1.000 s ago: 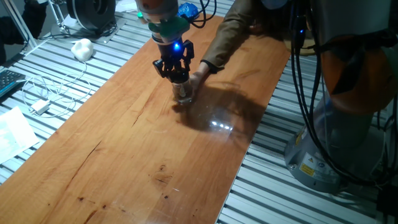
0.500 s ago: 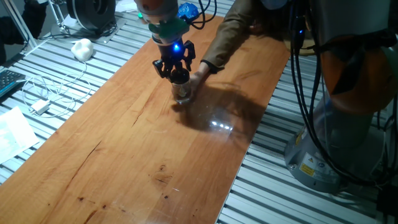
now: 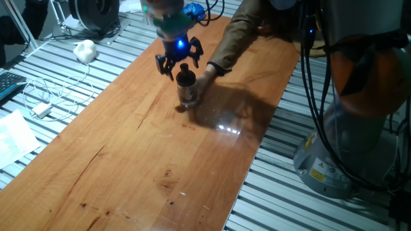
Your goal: Unscrew the lid from the jar
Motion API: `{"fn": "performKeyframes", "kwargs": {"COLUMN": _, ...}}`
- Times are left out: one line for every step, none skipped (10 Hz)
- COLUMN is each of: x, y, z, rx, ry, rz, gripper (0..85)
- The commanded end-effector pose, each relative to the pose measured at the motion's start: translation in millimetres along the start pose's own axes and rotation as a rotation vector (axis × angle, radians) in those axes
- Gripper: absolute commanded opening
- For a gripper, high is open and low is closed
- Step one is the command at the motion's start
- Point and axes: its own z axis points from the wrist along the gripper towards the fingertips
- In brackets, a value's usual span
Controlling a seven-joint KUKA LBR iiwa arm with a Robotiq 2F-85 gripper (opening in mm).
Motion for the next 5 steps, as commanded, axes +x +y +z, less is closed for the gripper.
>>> {"fn": "performKeyframes", "kwargs": {"x": -3.4, "y": -2.0, "z": -4.6, "rx": 0.001, "ry": 0.026, "rz": 0.246, "gripper": 85.0}}
{"fn": "performKeyframes", "kwargs": {"x": -5.3, "y": -3.2, "z": -9.2, "rx": 0.007, "ry": 0.033, "rz": 0.346, "gripper": 85.0}}
{"fn": "performKeyframes", "kwargs": {"x": -5.3, "y": -3.5, "z": -12.5, "rx": 0.012, "ry": 0.028, "rz": 0.432, "gripper": 85.0}}
{"fn": "performKeyframes", "kwargs": {"x": -4.0, "y": -1.7, "z": -14.6, "rx": 0.022, "ry": 0.024, "rz": 0.503, "gripper": 85.0}}
{"fn": "performKeyframes", "kwargs": {"x": -2.5, "y": 1.8, "z": -15.9, "rx": 0.026, "ry": 0.024, "rz": 0.56, "gripper": 85.0}}
